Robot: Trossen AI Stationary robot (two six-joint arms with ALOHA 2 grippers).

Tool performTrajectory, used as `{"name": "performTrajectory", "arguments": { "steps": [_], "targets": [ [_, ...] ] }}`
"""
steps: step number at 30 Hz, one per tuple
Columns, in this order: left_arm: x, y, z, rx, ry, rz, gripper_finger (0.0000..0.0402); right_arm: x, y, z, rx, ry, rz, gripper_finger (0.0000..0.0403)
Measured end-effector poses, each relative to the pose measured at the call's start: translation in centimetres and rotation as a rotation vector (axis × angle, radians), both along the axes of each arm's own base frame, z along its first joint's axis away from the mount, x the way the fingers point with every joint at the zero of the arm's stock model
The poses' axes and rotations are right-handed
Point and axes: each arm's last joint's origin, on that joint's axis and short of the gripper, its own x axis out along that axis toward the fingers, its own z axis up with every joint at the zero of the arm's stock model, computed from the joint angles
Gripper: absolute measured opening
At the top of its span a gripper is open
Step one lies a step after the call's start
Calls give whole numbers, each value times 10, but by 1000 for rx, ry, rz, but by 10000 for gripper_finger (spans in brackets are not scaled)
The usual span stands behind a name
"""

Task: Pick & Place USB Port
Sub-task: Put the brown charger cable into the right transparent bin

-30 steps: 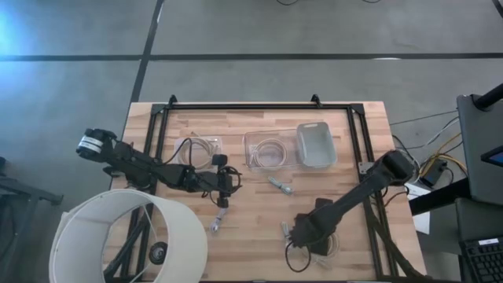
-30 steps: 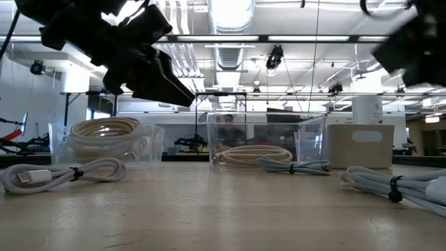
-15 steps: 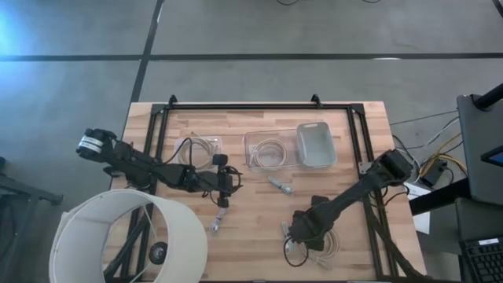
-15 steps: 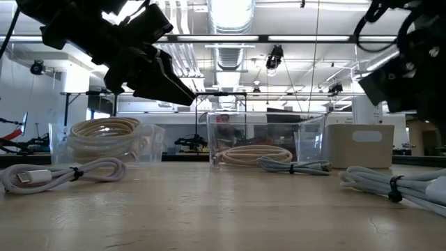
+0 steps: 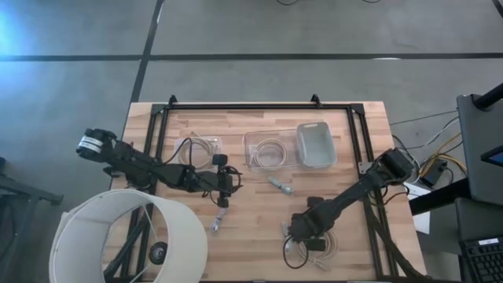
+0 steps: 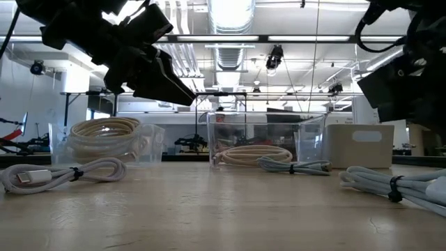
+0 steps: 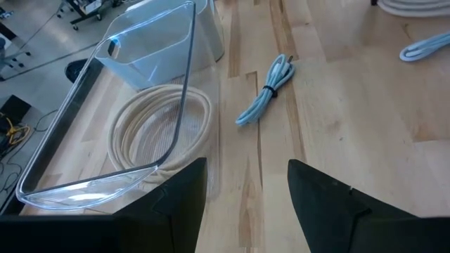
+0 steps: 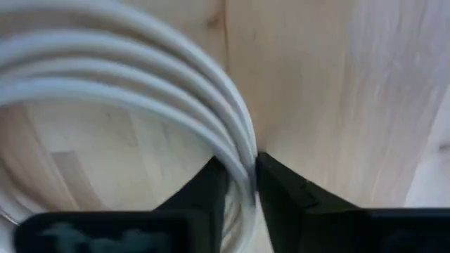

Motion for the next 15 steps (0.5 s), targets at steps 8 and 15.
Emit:
{"name": "performTrajectory", "arguments": {
  "steps": [8,15],
  "targets": [
    [0,0,0,-2,-5,0,202,23,-2,22,-17,-137,48,27],
    [0,0,0,-1,-4,0,202,46,-24,62,-178,-253,189,32]
  ]
}}
